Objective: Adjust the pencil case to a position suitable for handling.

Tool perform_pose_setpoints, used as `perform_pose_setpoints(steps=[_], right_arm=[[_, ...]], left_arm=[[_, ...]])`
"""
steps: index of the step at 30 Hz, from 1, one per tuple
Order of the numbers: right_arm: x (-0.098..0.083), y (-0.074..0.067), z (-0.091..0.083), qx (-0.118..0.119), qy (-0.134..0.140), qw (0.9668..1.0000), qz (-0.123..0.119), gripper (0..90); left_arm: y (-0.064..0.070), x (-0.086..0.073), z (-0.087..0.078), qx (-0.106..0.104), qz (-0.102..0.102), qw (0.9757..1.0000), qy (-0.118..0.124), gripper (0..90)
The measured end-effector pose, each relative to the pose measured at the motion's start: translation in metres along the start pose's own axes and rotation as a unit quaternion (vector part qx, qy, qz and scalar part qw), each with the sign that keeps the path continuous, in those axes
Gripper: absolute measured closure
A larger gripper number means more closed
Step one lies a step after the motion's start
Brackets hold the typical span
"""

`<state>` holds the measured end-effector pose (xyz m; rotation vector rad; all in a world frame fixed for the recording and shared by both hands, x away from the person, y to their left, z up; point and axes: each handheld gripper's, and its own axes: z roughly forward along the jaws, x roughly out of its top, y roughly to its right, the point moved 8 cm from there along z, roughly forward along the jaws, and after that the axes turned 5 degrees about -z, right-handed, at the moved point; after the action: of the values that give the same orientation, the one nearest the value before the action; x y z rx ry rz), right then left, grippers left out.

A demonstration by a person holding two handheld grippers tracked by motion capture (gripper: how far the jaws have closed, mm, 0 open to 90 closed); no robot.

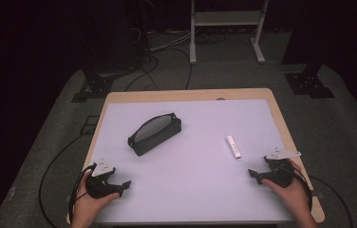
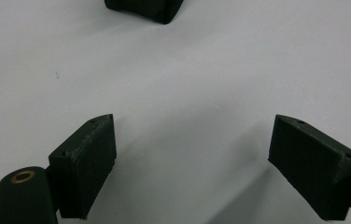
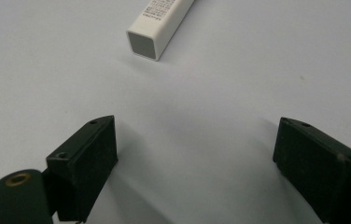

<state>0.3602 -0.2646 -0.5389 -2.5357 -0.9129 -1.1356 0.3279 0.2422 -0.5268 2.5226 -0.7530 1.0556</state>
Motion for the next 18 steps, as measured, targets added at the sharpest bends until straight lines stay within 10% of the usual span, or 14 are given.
perform_pose_setpoints(steps=[18], right_arm=[[0.0, 0.0, 0.0, -0.001, 0.0, 1.0, -0.001, 12.6]], left_arm=[[0.012, 0.031, -0.006, -0.036, 0.01, 0.999, 0.026, 32.8]])
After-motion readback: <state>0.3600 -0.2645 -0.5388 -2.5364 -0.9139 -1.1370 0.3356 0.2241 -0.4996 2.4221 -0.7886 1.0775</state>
